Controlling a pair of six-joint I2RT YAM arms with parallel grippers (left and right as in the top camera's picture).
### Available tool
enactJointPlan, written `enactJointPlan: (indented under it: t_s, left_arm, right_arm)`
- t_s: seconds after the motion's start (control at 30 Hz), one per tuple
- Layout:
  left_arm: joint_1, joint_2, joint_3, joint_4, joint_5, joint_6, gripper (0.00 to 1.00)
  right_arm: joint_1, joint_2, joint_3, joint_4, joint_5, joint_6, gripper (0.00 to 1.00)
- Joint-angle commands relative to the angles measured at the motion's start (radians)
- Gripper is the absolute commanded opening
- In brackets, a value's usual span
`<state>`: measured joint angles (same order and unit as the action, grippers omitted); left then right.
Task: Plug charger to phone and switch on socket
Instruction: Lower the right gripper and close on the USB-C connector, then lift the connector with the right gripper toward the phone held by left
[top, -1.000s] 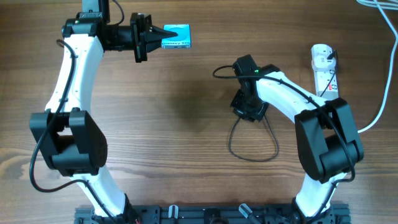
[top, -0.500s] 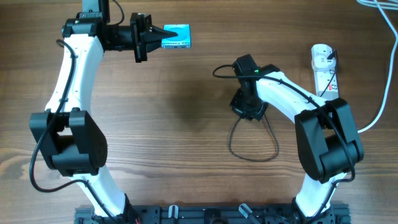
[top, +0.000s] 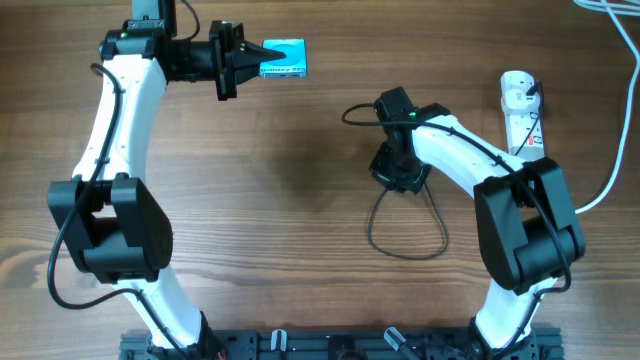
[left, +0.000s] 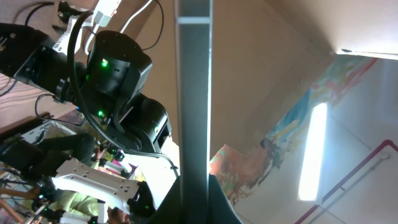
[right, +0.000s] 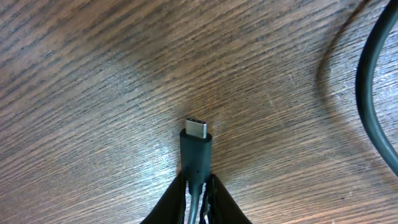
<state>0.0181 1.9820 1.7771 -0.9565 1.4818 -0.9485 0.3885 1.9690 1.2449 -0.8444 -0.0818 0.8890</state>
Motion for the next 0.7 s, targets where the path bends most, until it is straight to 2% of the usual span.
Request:
enactJointPlan:
  t_s: [0.0, 0.3, 0.5, 0.67]
  left_arm:
    - [0.003, -0.024, 0.003, 0.003, 0.028, -0.001, 0.04]
    - [0.003, -0.024, 0.003, 0.003, 0.028, -0.001, 0.04]
    - [0.003, -0.024, 0.003, 0.003, 0.028, -0.001, 0.04]
    - [0.003, -0.024, 0.003, 0.004, -0.008, 0.017, 0.04]
  right_arm:
    - [0.007, 0.037, -0.032, 0.019, -0.013, 0.004, 0.10]
    - [0.007, 0.037, -0.032, 0.024, -0.011, 0.002, 0.05]
    - [0.005, 0.037, -0.032, 0.039, 0.002, -0.003, 0.04]
    - [0.003, 0.035, -0.008, 0.047, 0.002, -0.077, 0.05]
